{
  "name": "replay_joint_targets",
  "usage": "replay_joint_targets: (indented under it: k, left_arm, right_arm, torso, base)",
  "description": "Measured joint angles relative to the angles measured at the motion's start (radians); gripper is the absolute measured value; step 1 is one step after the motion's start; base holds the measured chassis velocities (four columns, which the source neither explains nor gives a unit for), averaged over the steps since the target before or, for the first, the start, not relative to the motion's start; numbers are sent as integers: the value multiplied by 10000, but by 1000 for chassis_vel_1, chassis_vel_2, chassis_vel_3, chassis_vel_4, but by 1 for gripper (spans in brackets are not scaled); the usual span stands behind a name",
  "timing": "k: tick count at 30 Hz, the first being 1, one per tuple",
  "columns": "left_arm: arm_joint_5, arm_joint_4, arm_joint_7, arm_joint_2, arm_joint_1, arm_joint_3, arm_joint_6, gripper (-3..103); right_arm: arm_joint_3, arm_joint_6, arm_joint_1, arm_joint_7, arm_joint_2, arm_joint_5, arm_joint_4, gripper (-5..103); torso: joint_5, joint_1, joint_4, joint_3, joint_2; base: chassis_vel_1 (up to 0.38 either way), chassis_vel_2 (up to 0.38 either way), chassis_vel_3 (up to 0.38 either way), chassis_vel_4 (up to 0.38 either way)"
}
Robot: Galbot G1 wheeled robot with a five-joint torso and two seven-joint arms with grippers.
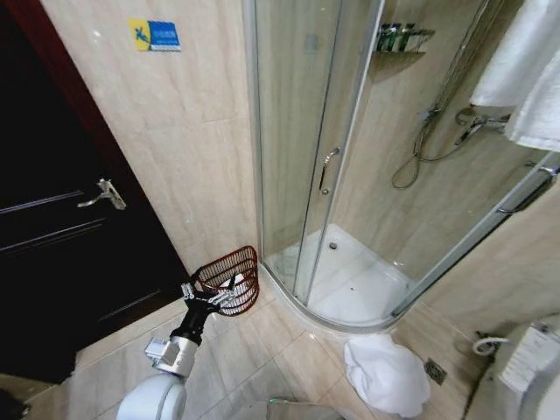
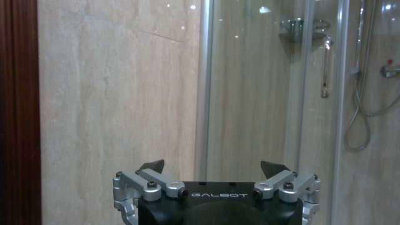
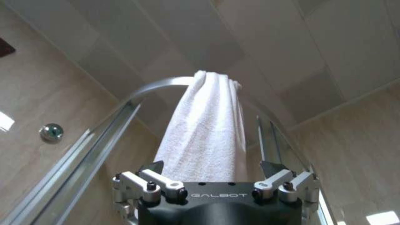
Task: Discard the used towel into the hamper.
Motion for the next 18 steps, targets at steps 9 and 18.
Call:
replay_joint_targets:
  k: [9,18]
  left_arm:
    - [0,0,0,-5,0,4,0,100]
    - [1,0,0,-4,0,3,0,100]
  right_arm:
    - [-179,-892,821,573,-985,-4,-324,100]
    - [-551,-1727,1998,1025,-1847,-70,-771,100]
  torso:
    - [1,-66,-1,-77,-144]
    - [1,-110,1,-134,-243]
  base:
    - [23,36,63,45]
    - [82,83,71,82]
